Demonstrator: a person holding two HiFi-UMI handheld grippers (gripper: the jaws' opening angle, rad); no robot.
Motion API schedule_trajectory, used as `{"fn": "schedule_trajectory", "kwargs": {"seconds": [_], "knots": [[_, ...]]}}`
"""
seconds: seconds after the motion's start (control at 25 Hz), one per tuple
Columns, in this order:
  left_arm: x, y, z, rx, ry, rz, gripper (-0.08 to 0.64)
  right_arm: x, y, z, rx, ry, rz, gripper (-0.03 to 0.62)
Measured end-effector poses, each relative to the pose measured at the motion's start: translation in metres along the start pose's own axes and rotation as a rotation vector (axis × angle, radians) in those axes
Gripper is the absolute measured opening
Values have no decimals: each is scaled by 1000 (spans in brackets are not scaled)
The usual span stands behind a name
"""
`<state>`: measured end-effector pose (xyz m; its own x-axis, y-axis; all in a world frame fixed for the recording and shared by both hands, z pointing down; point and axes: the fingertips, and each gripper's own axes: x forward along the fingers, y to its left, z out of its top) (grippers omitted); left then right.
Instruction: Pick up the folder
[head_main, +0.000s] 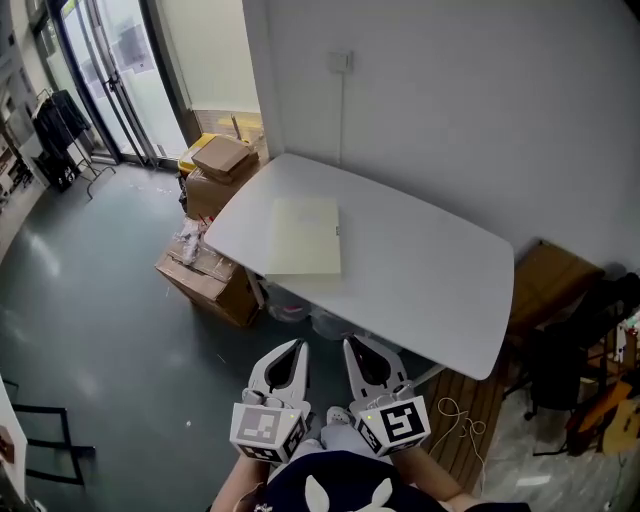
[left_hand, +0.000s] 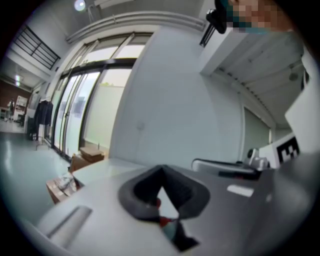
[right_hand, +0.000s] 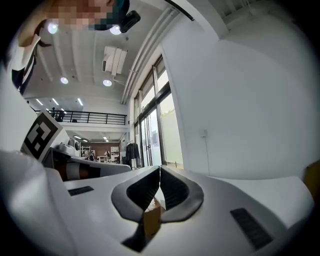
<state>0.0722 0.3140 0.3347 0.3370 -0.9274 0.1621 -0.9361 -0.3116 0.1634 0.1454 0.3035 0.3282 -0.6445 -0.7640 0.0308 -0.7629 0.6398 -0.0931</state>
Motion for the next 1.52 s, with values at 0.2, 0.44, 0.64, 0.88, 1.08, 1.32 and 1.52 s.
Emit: {"fn": "schedule_trajectory", "kwargs": {"seconds": [0.2, 0.44, 0.64, 0.88, 1.08, 1.32, 1.52], "knots": [[23, 1, 6, 9, -17, 22, 5, 14, -21, 3, 3, -16, 20, 11], [28, 2, 4, 10, -21, 56, 5, 23, -27, -1, 5, -10, 54, 11], [28, 6, -1, 2, -15, 83, 5, 27, -26, -9, 14, 13, 79, 11], [30, 13, -6, -11, -16, 110, 5, 30, -22, -14, 6, 23, 111, 11], [43, 18, -4, -7, -17, 101, 5, 41, -32, -13, 6, 16, 102, 11], [60, 24, 5, 6, -19, 90, 5, 57, -42, -10, -13, 14, 92, 11], [74, 39, 1, -10, -5, 90, 5, 74, -43, -14, -17, 26, 101, 11]]}}
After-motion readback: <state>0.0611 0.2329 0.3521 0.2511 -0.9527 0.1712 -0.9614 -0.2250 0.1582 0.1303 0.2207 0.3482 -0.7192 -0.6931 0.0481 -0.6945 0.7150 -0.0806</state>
